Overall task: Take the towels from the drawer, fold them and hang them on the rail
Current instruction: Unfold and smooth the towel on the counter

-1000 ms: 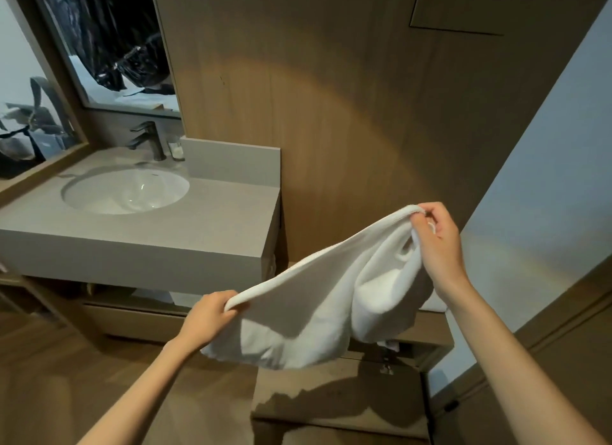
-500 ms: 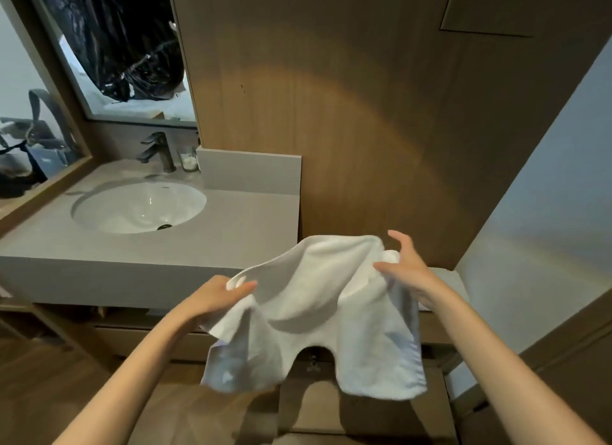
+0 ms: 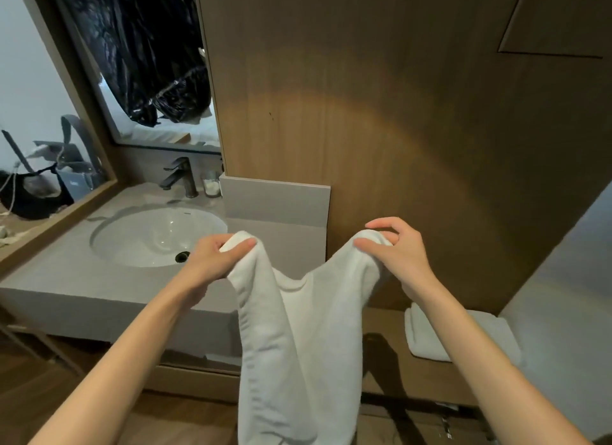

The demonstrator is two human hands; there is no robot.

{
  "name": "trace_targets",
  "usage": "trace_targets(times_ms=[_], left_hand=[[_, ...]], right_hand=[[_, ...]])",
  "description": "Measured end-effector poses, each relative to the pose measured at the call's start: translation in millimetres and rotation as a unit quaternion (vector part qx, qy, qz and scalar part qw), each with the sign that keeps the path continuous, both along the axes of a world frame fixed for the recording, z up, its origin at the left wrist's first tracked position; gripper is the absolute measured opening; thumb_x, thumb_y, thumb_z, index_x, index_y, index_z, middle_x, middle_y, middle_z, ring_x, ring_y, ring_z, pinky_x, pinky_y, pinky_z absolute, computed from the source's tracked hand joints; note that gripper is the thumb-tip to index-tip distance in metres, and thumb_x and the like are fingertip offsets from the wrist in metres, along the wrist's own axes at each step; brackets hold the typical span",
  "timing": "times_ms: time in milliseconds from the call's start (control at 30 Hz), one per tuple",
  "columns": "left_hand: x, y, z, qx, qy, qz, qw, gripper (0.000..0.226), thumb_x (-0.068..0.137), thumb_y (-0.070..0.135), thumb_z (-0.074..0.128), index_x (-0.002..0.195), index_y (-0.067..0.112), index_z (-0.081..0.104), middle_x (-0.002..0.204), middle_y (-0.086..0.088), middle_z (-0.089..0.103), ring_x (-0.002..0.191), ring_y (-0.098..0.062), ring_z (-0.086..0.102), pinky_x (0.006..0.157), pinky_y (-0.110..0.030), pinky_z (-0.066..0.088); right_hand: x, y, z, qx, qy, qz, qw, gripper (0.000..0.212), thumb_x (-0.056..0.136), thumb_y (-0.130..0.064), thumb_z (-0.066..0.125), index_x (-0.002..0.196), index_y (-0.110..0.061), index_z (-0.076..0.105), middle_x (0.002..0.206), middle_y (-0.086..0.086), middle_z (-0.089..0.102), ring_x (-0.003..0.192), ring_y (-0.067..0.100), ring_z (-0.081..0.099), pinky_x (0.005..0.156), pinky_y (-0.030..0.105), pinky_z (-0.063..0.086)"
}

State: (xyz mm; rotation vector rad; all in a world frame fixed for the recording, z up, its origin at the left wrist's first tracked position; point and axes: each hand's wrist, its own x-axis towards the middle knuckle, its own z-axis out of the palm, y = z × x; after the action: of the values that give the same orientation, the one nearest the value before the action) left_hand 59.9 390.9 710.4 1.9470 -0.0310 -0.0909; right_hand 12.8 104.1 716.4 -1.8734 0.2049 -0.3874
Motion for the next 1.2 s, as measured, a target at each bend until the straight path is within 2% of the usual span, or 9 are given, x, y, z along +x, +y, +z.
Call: trace_targets(times_ms=[100,267,433,533,667,767,933,1100,1200], left_hand=[[34,-9,36,-0.053,-0.055,0.023,0.997,0.039,0.090,0.030,0.065,0.095,-0.008,0.063,0.072,-0.008,0.051,0.055,-0.008,0.042,0.047,-0.016,0.033],[72,-21,69,-0.155,-0.109,0.034,0.981,0.012,0.084,0.022,0.072,0.095,0.016,0.071,0.095,-0.005,0.069,0.080,-0.012,0.060,0.072,-0.029,0.050],[102,-29,23,-0.178,-0.007,0.020,0.984,0.019,0.082,0.011,0.074,0.099,0.016,0.068,0.097,-0.007,0.071,0.089,-0.019,0.064,0.084,-0.032,0.055],[115,-23,-22,-0.146,0.047,0.027,0.988,0.018,0.079,0.006,0.075,0.095,0.014,0.071,0.101,-0.017,0.072,0.089,-0.022,0.064,0.092,-0.042,0.051],[119,-23,-61,-0.118,0.066,0.040,0.990,0.019,0.082,0.003,0.070,0.091,0.019,0.069,0.096,-0.013,0.072,0.082,-0.019,0.062,0.079,-0.032,0.053],[125,-23,-73,-0.104,0.042,0.030,0.993,0.018,0.082,0.007,0.072,0.094,0.020,0.067,0.085,0.005,0.069,0.072,-0.001,0.062,0.061,-0.009,0.048],[144,-12,-67,-0.107,-0.007,0.036,0.994,0.018,0.075,0.009,0.079,0.082,0.022,0.068,0.075,0.010,0.069,0.067,-0.002,0.063,0.060,-0.008,0.046],[156,-5,-61,-0.130,-0.022,-0.029,0.991,0.018,0.075,0.006,0.079,0.087,0.017,0.072,0.062,0.017,0.068,0.061,0.009,0.059,0.061,-0.006,0.044],[160,-2,-62,-0.121,-0.016,-0.077,0.989,0.021,0.079,0.010,0.076,0.090,0.026,0.071,0.069,0.025,0.069,0.074,0.009,0.065,0.070,-0.011,0.049]], right_hand=[[36,11,29,0.027,-0.070,-0.026,0.997,0.027,0.080,-0.025,0.078,0.102,-0.026,0.063,0.095,-0.018,0.060,0.087,0.001,0.061,0.058,0.006,0.047],[86,24,49,0.086,-0.135,-0.015,0.987,0.023,0.089,-0.024,0.068,0.109,-0.031,0.061,0.104,-0.023,0.058,0.095,-0.008,0.056,0.069,0.006,0.048],[125,47,-12,0.107,0.009,0.072,0.992,0.027,0.095,-0.014,0.056,0.119,-0.028,0.056,0.122,0.002,0.058,0.103,0.015,0.058,0.089,0.037,0.051],[135,65,-56,0.102,0.153,0.084,0.979,0.029,0.098,-0.020,0.049,0.127,-0.025,0.048,0.118,0.005,0.055,0.095,0.017,0.055,0.077,0.029,0.047],[136,89,-86,0.128,0.211,0.070,0.966,0.029,0.100,-0.023,0.049,0.127,-0.014,0.042,0.094,-0.002,0.051,0.080,0.010,0.050,0.067,0.018,0.045],[143,105,-90,0.084,0.158,0.028,0.983,0.018,0.098,-0.024,0.053,0.112,-0.014,0.047,0.084,-0.001,0.052,0.071,0.009,0.049,0.050,0.009,0.039],[151,125,-76,0.007,-0.021,-0.118,0.993,0.013,0.088,-0.020,0.071,0.079,-0.012,0.065,0.066,-0.006,0.066,0.063,0.004,0.061,0.055,0.010,0.041],[163,149,-71,-0.150,-0.111,-0.190,0.964,0.008,0.086,-0.016,0.072,0.078,-0.014,0.072,0.078,-0.008,0.066,0.072,0.008,0.060,0.061,0.018,0.046],[167,163,-76,-0.239,-0.107,-0.218,0.940,0.007,0.083,-0.018,0.074,0.077,-0.015,0.073,0.081,-0.006,0.063,0.071,0.010,0.056,0.058,0.018,0.043]])
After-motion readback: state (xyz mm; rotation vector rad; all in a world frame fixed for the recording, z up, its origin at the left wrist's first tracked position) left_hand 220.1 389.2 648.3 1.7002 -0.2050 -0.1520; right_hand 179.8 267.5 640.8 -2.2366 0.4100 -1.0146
